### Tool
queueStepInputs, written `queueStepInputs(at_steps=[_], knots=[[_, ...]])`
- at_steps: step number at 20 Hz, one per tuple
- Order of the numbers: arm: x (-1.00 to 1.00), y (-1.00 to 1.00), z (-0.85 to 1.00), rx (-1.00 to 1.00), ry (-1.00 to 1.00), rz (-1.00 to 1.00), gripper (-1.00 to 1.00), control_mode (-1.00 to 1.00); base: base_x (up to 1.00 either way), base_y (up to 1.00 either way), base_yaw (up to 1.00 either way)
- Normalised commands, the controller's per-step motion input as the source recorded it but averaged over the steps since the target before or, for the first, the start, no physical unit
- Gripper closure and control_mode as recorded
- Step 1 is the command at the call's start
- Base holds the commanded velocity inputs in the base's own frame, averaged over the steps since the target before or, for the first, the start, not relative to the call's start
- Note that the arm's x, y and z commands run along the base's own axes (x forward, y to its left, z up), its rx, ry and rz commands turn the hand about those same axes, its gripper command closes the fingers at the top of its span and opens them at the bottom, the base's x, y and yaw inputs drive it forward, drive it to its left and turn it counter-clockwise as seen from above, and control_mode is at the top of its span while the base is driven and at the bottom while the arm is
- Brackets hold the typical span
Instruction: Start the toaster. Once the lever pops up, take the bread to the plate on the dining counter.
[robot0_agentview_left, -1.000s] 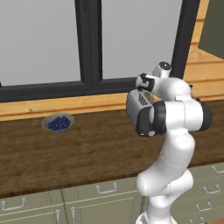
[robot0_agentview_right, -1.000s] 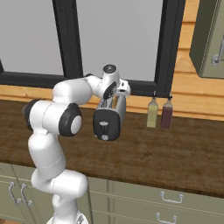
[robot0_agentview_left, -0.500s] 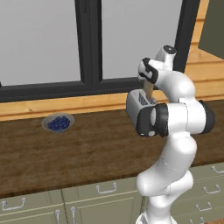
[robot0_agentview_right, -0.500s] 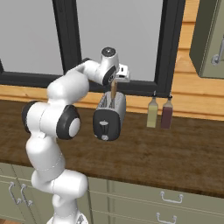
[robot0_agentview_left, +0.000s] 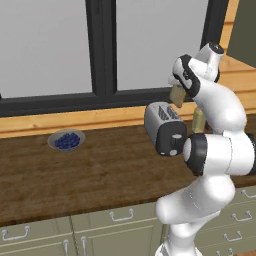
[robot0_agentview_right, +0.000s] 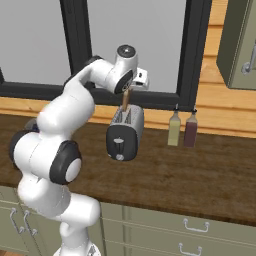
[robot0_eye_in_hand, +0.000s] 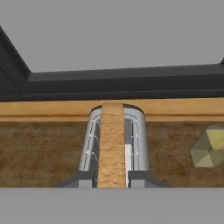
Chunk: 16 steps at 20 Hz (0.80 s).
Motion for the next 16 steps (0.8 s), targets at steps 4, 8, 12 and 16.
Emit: queueStepInputs(at_steps=[4,8,12,16], knots=[[-1.0,0.19,0.01,0.0,-0.01,0.0,1.0,-1.0,0.0,0.0,0.0],[-1.0,0.05,0.04,0.02,-0.07,-0.06,1.0,-1.0,0.0,0.0,0.0],[-1.0,0.03,0.06,0.01,-0.13,-0.07,1.0,-1.0,0.0,0.0,0.0],[-1.0,0.28,0.0,0.0,-0.1,-0.08,1.0,-1.0,0.0,0.0,0.0]])
